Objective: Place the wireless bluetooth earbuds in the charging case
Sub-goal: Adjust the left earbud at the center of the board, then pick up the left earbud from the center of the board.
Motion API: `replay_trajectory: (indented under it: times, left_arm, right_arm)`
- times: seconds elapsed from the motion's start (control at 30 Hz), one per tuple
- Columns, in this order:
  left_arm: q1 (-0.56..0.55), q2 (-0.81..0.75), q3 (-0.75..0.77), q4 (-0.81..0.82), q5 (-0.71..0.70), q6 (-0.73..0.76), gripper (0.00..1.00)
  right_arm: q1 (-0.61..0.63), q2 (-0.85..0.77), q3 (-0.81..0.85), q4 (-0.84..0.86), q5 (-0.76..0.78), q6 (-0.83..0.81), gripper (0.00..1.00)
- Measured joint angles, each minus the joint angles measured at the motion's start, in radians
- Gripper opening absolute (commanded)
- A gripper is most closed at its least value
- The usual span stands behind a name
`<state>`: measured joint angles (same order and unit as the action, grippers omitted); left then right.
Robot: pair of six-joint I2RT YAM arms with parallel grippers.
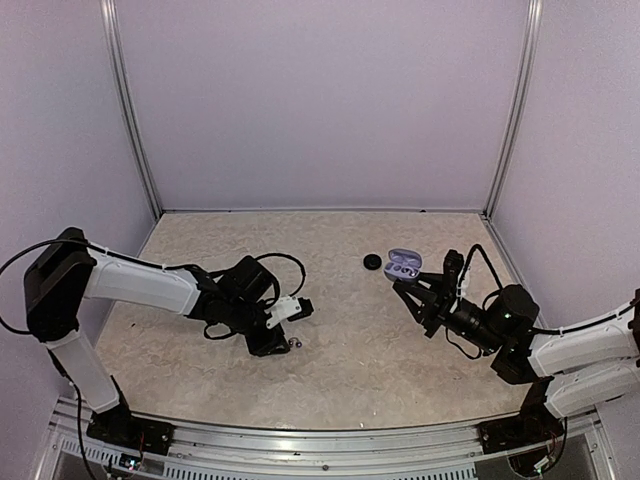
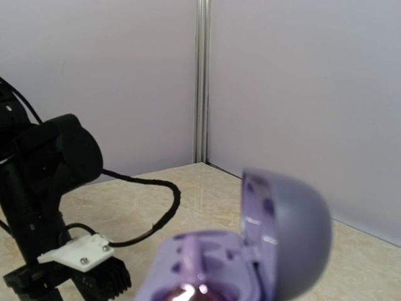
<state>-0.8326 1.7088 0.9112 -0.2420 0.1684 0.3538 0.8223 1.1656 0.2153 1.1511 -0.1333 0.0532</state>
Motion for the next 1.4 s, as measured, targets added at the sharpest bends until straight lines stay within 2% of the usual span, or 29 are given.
replay_trajectory:
  times: [0.53,0.8,0.97,1.1,1.4]
  left_arm:
    - [-0.008,0.119,0.124,-0.048,-0.18,-0.035,0.4]
    - [0.008,0.159,0.19,-0.034,-0.203,-0.021,0.39]
    - [0.016,0.16,0.195,-0.06,-0.201,0.022,0.47]
    - [0.01,0.134,0.219,-0.165,-0.198,0.096,0.55]
    - [-0.071,0.149,0.416,-0.388,-0.188,0.247,0.61]
  right_arm:
    - [-0.006,-0.011,-0.012,-0.002,0.005,0.0,0.0]
    - [-0.009,-0.013,-0.013,-0.002,0.006,0.0,0.0]
    - [-0.01,-0.026,-0.014,-0.009,0.007,-0.004,0.0]
    - [-0.011,-0.033,-0.014,-0.011,0.007,-0.004,0.0]
    - [-0.011,-0.048,-0.017,-0.033,0.007,-0.004,0.0]
